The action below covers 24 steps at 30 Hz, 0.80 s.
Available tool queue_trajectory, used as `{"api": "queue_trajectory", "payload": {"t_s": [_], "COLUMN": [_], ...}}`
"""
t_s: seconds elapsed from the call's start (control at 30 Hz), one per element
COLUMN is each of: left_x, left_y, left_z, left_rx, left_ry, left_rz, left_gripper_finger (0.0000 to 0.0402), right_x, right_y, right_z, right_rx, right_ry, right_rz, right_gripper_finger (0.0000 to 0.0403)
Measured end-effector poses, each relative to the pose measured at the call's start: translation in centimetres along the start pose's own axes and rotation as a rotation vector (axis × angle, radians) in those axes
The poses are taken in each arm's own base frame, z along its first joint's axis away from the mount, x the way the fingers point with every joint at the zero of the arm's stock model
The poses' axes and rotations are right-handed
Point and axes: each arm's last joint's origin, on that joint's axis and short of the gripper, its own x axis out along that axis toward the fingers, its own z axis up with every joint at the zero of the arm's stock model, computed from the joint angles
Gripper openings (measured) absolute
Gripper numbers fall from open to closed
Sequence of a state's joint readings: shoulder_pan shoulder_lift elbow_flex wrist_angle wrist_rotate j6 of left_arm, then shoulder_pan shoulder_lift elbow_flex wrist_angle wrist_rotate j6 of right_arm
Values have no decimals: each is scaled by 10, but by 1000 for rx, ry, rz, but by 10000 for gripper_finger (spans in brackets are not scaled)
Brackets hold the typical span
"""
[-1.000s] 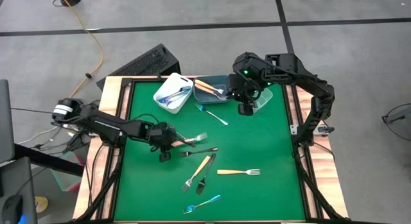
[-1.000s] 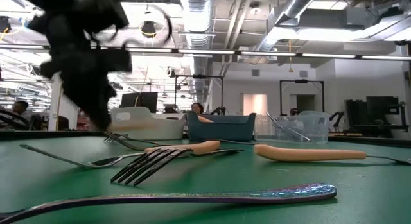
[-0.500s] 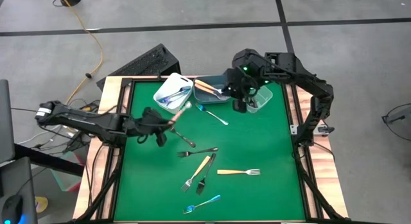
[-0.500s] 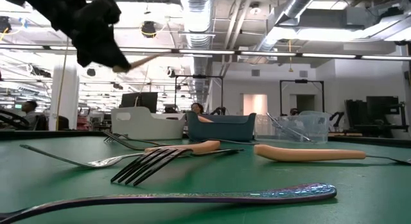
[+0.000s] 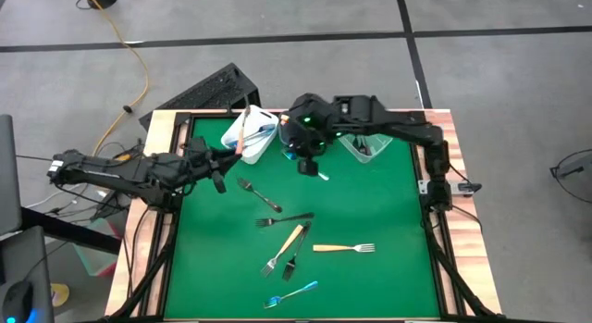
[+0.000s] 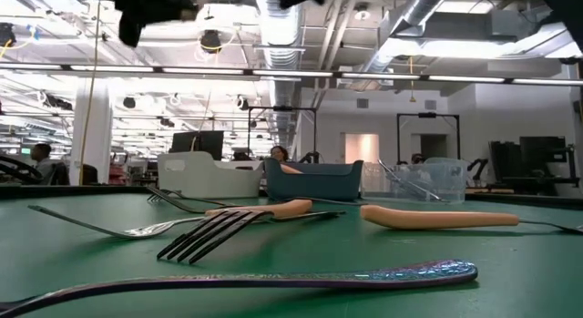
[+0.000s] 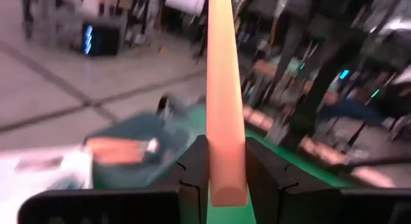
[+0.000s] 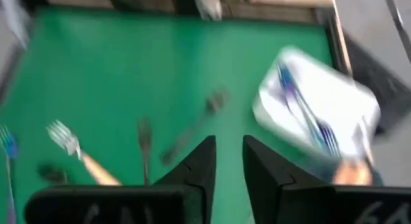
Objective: Sort silverware by color (type)
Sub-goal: Put the yellow fork into the blue bin
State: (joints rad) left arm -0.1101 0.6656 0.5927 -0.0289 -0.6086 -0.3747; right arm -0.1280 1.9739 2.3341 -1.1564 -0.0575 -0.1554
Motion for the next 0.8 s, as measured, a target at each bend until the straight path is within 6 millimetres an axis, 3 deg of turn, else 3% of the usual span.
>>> {"api": "queue_trajectory", "payload": {"t_s": [0.17,0.3,0.5,0.8], "left_x": [-6,-7,-5,-4], "left_y": [-2,-3,-6,-10], "left_z": [13,14,12,16], "left_rx": [18,24,30,36], "left_ry": [-88,-92,-66,-102], "left_rz": [-66,-114,-176,-229], "left_gripper_finger": [56,57,59,60], "right_x": [33,46,43,39], "right_y": [4,2,-7,-16], "right_z": [19,32,45,50], "right_rx": [-6,18,51,83], "right_ry": [-175,-320,-467,-542], "right_rz": [128,175,155,143], "right_gripper_finger": [140,188,233,240]}}
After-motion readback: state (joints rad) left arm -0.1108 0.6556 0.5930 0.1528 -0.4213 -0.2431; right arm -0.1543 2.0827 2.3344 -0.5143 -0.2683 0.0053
